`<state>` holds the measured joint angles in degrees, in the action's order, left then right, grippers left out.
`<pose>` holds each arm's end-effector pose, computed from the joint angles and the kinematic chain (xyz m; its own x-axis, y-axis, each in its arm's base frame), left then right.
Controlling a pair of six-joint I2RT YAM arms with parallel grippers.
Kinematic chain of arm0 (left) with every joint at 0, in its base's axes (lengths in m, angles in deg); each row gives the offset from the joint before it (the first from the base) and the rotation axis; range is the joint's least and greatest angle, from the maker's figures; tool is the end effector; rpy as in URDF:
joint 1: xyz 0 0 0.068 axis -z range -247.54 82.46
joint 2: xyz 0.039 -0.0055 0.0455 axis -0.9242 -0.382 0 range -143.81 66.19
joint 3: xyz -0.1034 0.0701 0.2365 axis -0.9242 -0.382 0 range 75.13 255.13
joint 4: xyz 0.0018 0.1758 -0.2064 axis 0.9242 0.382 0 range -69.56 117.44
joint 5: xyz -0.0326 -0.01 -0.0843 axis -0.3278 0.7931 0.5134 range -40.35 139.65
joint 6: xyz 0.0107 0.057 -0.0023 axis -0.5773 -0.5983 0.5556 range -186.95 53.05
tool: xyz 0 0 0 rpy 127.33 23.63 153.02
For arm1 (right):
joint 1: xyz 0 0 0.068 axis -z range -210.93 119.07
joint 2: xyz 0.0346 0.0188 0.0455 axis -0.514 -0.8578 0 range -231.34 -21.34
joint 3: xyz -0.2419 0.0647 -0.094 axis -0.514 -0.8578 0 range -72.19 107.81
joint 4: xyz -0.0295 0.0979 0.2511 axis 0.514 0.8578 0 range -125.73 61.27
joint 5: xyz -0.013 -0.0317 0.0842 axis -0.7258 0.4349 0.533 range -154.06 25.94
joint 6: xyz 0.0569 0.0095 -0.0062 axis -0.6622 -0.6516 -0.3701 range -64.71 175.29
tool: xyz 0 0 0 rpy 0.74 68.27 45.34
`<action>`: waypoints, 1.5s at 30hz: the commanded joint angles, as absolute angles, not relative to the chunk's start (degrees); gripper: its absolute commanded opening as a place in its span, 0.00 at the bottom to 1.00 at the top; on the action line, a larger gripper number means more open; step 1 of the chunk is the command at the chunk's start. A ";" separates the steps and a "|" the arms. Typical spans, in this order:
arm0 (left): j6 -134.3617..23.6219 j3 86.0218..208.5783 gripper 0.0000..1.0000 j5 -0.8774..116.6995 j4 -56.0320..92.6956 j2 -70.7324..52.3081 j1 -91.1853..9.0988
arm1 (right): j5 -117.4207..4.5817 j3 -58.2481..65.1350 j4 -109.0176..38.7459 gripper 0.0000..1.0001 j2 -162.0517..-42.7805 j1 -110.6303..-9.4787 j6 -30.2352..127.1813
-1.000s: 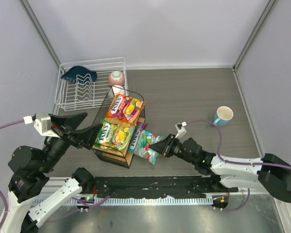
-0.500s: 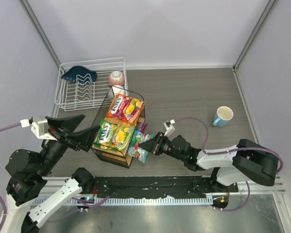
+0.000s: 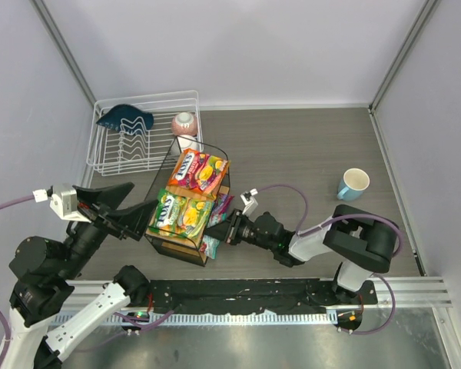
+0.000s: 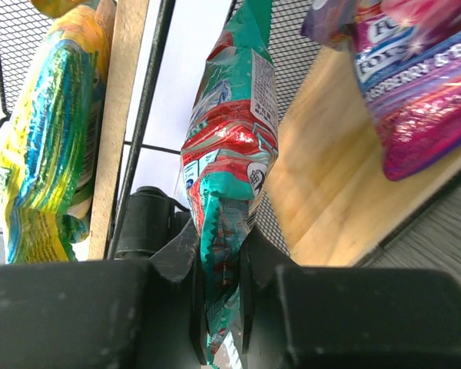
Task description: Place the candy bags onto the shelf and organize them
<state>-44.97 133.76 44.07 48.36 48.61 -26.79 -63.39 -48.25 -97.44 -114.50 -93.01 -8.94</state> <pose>0.0322 -0.0224 0.4307 -0.0569 -0.4428 -0.8948 0.6003 0.7010 -0.3850 0.1379 0.2614 0.1391 -0.8271 0.3622 -0.4297 -0.3314 0.3031 0.8935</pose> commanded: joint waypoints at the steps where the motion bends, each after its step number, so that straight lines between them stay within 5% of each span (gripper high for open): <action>1: -46.38 133.84 1.00 43.23 48.38 49.23 -26.94 | -60.64 -43.89 -107.80 0.01 -117.65 -93.68 -10.01; 32: -46.03 133.49 1.00 42.62 49.18 50.02 -26.94 | -57.20 -41.25 -118.00 0.01 -131.81 -96.49 -13.00; 40: -45.94 133.31 1.00 42.62 49.35 50.20 -27.02 | -57.91 -43.18 -117.91 0.48 -130.94 -96.67 -12.21; 45: -45.77 133.14 1.00 42.71 49.09 50.20 -26.94 | -58.35 -43.98 -116.68 0.65 -129.53 -96.76 -11.51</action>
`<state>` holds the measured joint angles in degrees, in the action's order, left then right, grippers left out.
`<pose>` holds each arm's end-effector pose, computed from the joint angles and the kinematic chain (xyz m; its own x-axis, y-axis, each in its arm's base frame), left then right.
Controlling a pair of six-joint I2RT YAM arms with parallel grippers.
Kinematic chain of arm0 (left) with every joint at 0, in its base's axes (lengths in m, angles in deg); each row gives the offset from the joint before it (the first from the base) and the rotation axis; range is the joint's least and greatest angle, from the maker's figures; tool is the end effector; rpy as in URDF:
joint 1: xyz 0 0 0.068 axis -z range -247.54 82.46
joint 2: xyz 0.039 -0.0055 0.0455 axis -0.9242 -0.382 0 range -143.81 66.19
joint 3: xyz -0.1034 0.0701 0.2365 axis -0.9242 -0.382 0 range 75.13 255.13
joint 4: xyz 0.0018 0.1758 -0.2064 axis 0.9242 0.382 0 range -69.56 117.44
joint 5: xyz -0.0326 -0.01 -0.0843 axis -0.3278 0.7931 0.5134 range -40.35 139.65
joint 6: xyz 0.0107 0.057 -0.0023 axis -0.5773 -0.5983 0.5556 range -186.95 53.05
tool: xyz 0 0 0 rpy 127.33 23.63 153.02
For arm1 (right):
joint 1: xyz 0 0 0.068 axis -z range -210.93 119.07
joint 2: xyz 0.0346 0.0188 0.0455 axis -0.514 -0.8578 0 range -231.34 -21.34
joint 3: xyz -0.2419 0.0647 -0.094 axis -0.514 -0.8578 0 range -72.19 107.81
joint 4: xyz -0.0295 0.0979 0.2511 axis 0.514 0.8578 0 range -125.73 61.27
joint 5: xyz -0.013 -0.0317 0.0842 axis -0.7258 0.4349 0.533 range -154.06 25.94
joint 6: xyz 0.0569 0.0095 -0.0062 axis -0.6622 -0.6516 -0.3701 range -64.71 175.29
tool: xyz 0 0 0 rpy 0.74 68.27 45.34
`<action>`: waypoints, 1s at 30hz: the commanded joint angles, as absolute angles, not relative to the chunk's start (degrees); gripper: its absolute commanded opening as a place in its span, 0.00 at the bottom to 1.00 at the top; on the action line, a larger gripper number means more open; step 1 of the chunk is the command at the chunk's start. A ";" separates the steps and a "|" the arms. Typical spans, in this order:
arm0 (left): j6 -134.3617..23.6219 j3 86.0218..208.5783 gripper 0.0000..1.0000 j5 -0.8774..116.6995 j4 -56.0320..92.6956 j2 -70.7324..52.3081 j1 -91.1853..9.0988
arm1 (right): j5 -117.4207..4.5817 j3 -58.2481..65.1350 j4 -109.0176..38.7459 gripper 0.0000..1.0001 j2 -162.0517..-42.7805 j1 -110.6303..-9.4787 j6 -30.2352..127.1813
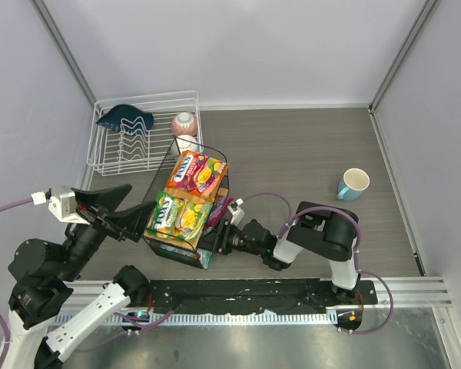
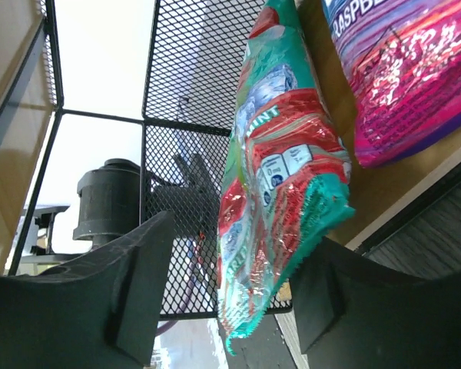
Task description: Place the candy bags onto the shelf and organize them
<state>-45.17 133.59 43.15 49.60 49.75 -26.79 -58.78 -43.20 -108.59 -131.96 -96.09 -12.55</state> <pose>0.0288 -0.0186 0.4278 -0.0532 -0.4409 -0.8960 0.5871 0.7120 -0.3852 0.1316 0.2935 0.0940 -0.8964 0.2588 -0.3598 -0.2960 0.2548 0.9206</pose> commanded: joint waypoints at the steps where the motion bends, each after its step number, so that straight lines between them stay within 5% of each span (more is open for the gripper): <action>1: -45.68 132.96 1.00 42.71 49.00 50.20 -26.94 | -58.43 -44.24 -115.90 0.67 -129.18 -96.76 -11.34; 12: -45.50 132.79 1.00 42.71 49.00 50.46 -26.94 | -60.37 -44.25 -99.48 0.78 -121.62 -96.85 -6.68; 30: -45.33 132.26 1.00 42.71 49.00 50.72 -26.94 | -63.09 -37.21 -75.82 0.80 -118.63 -98.95 -1.93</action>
<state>-44.95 132.43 43.15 49.71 50.25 -26.79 -61.95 -39.24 -78.36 -120.80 -98.39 -3.47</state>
